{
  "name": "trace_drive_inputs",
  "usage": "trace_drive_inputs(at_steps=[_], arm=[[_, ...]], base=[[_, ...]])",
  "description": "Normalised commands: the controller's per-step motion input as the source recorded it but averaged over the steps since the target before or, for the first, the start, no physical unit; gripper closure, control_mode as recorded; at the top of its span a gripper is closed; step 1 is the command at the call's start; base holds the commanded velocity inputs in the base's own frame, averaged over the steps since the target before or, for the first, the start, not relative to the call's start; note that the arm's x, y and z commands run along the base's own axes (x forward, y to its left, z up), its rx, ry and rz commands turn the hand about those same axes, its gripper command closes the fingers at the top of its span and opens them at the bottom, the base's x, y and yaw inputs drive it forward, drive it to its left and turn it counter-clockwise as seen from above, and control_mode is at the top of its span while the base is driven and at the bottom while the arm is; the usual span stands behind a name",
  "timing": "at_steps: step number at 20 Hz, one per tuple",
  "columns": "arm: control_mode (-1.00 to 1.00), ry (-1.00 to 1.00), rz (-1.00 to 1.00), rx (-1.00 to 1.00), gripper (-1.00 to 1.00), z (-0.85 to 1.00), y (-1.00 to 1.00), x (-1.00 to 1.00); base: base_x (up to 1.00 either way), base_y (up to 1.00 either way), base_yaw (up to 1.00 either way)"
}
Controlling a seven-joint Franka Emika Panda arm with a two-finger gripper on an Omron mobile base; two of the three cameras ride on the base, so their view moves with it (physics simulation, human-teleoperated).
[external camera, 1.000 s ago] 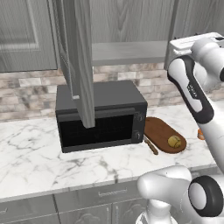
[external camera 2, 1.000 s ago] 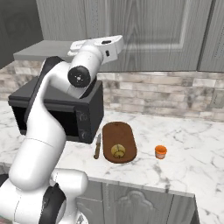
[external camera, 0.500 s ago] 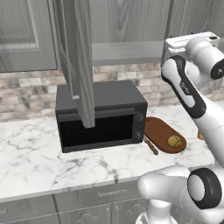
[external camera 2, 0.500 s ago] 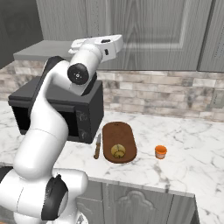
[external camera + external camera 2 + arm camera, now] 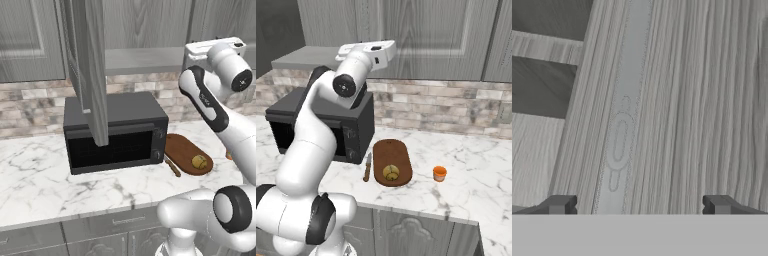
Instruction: Pick the bread, place it on the cutting board, pick the jam, place it on the counter, and close the cabinet.
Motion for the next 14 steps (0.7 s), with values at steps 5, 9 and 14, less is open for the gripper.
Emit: trace_drive_inputs(at_steps=[5,9,14], arm=[[-1.0,-0.04,-0.01,0.0,-1.0,-0.13,0.0,0.15],[-1.0,-0.03,-0.01,0.0,-1.0,-0.12,0.0,0.17],[-1.0,-0.02,-0.01,0.0,-1.0,-0.06,0.0,0.21]], base=[[0.0,0.0,0.0],[0.0,0.0,0.0],[0.0,0.0,0.0]])
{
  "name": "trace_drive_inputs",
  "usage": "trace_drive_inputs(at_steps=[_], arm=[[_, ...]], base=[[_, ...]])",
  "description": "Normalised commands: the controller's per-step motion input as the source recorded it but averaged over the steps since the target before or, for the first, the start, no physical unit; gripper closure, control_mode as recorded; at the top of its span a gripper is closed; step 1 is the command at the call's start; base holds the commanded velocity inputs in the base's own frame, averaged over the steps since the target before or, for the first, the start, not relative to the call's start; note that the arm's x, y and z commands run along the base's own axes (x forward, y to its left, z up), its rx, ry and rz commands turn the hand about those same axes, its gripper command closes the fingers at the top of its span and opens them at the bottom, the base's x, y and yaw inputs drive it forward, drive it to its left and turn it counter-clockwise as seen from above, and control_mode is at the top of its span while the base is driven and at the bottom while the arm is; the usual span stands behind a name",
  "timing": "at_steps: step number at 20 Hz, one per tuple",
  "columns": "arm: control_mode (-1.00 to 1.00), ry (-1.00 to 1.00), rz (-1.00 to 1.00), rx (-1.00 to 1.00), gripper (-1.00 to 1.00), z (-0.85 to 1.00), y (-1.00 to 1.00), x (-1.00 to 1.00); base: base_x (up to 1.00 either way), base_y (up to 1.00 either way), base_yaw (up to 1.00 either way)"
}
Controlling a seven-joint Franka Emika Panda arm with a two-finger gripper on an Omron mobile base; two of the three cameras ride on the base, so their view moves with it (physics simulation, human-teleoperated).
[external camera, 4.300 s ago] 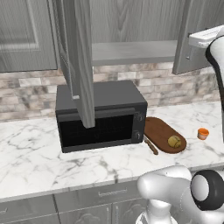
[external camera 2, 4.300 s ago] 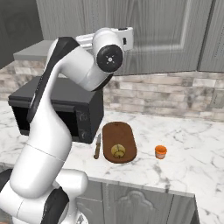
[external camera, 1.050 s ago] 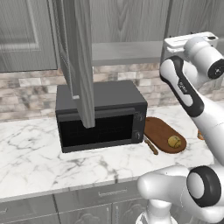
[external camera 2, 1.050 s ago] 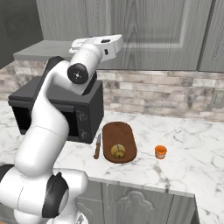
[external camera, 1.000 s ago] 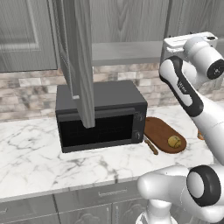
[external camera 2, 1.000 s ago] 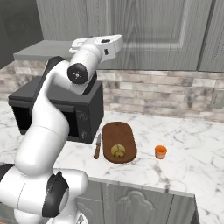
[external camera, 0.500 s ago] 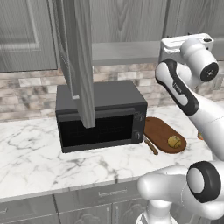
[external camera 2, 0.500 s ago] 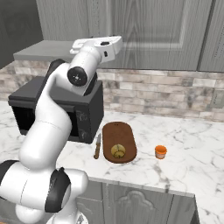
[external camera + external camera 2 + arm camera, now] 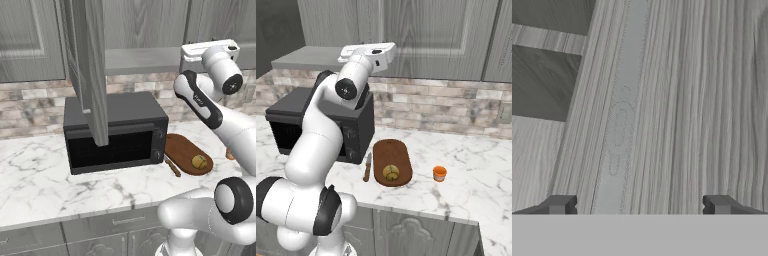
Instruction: Pick the bread, place it on the cutting board, pick the jam, place it on the counter, and close the cabinet.
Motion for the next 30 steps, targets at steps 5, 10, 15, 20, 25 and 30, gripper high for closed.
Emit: trace_drive_inputs(at_steps=[5,10,15,20,25,30], arm=[[-1.0,0.0,0.0,0.0,-1.0,0.0,0.03,0.32],[-1.0,0.0,0.0,0.0,-1.0,-0.01,0.06,0.32],[-1.0,0.0,0.0,0.0,-1.0,-0.05,0.07,0.29],[-1.0,0.0,0.0,0.0,-1.0,-0.08,0.06,0.23],[-1.0,0.0,0.0,0.0,-1.0,-0.04,0.01,0.01],[-1.0,0.0,0.0,0.0,-1.0,0.0,0.0,-0.11]], base=[[0.0,0.0,0.0],[0.0,0.0,0.0],[0.0,0.0,0.0],[0.0,0.0,0.0],[0.0,0.0,0.0],[0.0,0.0,0.0]])
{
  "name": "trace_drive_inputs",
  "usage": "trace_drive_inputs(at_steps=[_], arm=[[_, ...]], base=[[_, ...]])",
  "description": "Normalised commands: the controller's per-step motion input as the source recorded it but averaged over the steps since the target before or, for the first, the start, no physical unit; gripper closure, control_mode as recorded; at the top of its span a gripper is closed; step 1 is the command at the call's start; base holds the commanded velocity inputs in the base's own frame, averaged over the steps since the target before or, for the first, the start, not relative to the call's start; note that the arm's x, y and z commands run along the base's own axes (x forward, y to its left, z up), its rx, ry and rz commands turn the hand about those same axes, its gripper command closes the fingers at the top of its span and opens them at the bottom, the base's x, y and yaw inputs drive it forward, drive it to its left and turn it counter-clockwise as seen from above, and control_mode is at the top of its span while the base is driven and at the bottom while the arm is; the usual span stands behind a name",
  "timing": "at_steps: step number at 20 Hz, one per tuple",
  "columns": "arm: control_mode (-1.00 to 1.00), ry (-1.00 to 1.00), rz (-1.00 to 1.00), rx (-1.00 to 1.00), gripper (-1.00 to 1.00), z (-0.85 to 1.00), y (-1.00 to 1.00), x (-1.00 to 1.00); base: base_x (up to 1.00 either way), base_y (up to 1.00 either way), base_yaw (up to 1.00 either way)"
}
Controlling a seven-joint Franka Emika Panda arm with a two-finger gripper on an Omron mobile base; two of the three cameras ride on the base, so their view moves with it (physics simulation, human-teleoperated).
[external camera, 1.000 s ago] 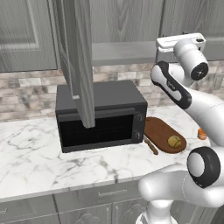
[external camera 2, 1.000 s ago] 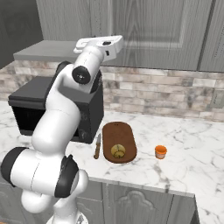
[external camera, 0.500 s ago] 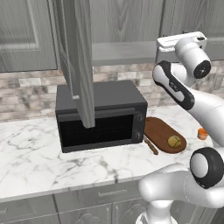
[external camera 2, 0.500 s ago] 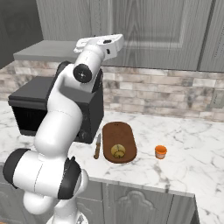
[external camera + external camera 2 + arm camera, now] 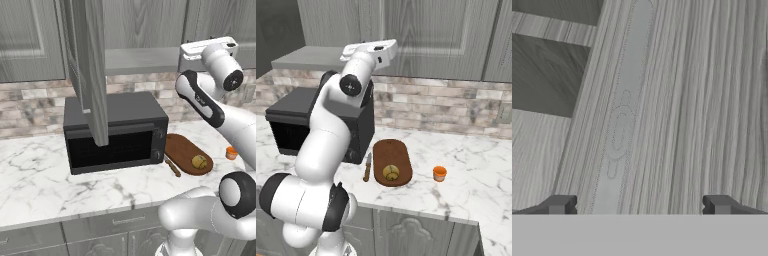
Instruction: Pick the bread, place it on the cutting board, pick the jam, place it on the counter, and close the cabinet.
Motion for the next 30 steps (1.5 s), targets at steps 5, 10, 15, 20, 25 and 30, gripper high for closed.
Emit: trace_drive_inputs(at_steps=[5,10,15,20,25,30], arm=[[-1.0,-0.02,0.0,0.0,-1.0,0.0,0.04,-0.19],[-1.0,-0.02,0.0,0.0,-1.0,0.0,0.11,-0.22],[-1.0,-0.02,0.0,0.0,-1.0,0.01,0.1,-0.22],[-1.0,-0.01,0.0,0.01,-1.0,0.08,0.01,-0.3],[-1.0,0.0,0.0,0.0,-1.0,0.14,0.0,-0.33],[-1.0,0.0,0.0,0.0,-1.0,0.15,0.02,-0.38]], base=[[0.0,0.0,0.0],[0.0,0.0,0.0],[0.0,0.0,0.0],[0.0,0.0,0.0],[0.0,0.0,0.0],[0.0,0.0,0.0]])
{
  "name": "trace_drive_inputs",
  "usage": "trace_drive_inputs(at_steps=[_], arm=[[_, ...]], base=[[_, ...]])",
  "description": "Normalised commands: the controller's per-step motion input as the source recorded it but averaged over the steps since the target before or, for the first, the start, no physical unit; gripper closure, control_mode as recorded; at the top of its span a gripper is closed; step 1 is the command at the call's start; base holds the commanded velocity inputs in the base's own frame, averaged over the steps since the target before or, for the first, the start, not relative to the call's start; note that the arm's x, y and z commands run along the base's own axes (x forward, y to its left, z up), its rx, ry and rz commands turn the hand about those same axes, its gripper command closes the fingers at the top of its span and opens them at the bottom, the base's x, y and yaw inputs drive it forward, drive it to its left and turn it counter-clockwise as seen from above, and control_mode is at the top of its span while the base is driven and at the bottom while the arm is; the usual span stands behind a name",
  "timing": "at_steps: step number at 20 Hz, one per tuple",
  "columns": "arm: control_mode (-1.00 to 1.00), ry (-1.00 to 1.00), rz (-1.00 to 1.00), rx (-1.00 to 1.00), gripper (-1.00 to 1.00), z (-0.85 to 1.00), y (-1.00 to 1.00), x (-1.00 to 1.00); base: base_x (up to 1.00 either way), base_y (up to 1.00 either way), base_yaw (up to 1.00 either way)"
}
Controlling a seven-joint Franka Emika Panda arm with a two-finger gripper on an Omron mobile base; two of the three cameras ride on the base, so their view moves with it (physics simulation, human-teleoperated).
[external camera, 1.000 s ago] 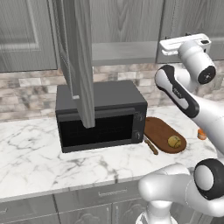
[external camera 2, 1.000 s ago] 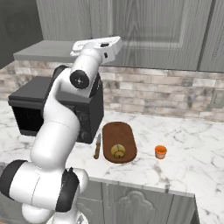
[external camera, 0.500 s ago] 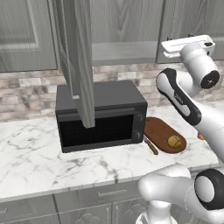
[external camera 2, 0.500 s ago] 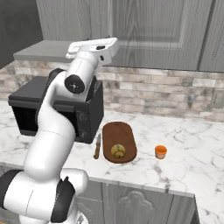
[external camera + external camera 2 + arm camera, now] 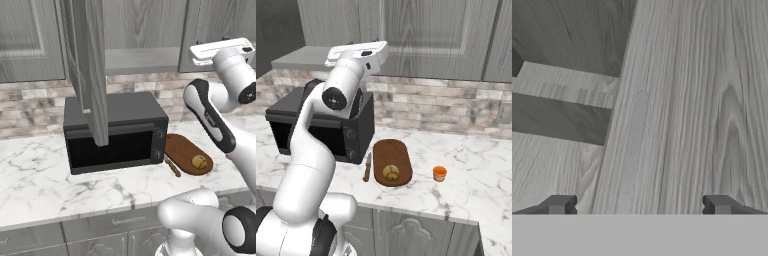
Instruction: Pick the bread, place it on the cutting board, pick the jam, place it on the counter, and close the cabinet.
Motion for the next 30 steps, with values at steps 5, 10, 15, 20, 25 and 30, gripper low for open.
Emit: trace_drive_inputs(at_steps=[5,10,15,20,25,30], arm=[[-1.0,0.0,0.0,0.0,-1.0,0.11,0.04,-0.4],[-1.0,0.0,0.0,0.0,-1.0,0.07,0.09,-0.42],[-1.0,0.0,0.0,0.0,-1.0,0.01,0.15,-0.4],[-1.0,0.0,0.0,0.0,-1.0,0.0,0.12,-0.39],[-1.0,0.0,0.0,0.0,-1.0,0.0,0.08,-0.45],[-1.0,0.0,0.0,0.0,-1.0,0.01,0.09,-0.51]], base=[[0.0,0.0,0.0],[0.0,0.0,0.0],[0.0,0.0,0.0],[0.0,0.0,0.0],[0.0,0.0,0.0],[0.0,0.0,0.0]])
